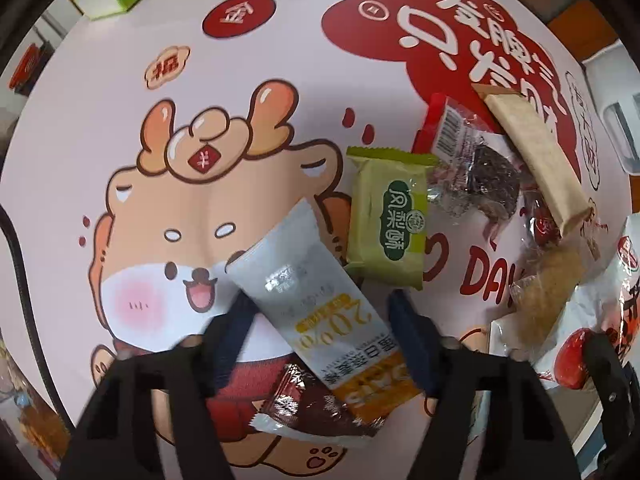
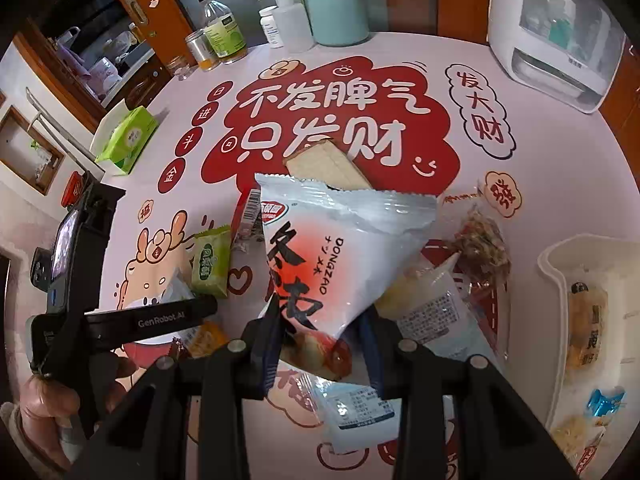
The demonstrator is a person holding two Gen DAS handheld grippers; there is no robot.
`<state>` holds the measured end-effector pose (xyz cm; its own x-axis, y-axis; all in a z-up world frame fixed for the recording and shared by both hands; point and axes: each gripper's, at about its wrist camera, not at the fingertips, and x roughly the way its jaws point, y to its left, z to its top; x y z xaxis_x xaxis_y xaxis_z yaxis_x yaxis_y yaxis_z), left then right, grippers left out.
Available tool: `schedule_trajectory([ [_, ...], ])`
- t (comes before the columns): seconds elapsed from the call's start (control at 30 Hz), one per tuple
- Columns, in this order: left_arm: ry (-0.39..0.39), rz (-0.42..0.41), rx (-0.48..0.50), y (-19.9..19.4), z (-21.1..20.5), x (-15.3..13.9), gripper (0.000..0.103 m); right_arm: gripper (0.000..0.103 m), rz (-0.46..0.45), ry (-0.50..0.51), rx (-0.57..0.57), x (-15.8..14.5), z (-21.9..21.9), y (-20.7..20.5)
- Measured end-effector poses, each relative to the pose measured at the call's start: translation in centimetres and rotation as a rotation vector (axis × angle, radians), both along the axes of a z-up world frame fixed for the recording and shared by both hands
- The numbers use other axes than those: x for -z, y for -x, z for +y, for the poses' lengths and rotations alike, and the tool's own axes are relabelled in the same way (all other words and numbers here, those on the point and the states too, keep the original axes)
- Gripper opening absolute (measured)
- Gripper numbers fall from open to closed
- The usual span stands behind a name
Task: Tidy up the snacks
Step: 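Lift oat bar with left gripper while right gripper lifts white-red snack bag, then carry oat bar and white-red bag over the white tray and open both grippers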
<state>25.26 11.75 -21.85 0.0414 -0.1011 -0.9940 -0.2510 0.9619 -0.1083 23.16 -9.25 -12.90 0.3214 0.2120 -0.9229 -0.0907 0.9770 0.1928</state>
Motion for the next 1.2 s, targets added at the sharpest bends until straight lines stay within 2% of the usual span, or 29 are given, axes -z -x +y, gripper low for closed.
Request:
schedule_trajectory([
  [0.1, 0.015, -0.016, 0.022, 0.1, -0.1, -0.4, 0.048, 0.036, 0.001, -0.005, 0.0, 0.0, -0.2, 0.2],
  [0.23, 0.064, -0.03, 0.04, 0.7, 0.3, -0.9, 0.045, 0.036, -0.001, -0.009, -0.003, -0.2, -0.2, 0.6],
  [0.37, 0.058, -0.094, 0.083, 2.0, 0.4, -2.0, 0.043, 0.036, 0.0, -0.01, -0.001, -0.5, -0.1, 1.2],
  [0.4, 0.056, -0.107, 0.091, 2.2, 0.6, -2.4, 0.039, 0.036, 0.0, -0.009, 0.001, -0.7, -0.1, 1.4],
  [0.7, 0.009, -0.336, 0.259, 4.2, -0.1, -10.2, 0.038, 0.036, -0.042, 0.004, 0.035, -3.5, 0.4, 4.1],
  [0.87, -0.009, -0.459, 0.364, 7.0, 0.1, -15.0, 0.038, 0.036, -0.075, 0.009, 0.07, -5.3, 0.8, 6.5],
  [1.2, 0.009, -0.595, 0.551, 11.1, -2.1, -19.5, 0.038, 0.036, -0.141, 0.043, 0.183, -8.4, 0.1, 13.1],
])
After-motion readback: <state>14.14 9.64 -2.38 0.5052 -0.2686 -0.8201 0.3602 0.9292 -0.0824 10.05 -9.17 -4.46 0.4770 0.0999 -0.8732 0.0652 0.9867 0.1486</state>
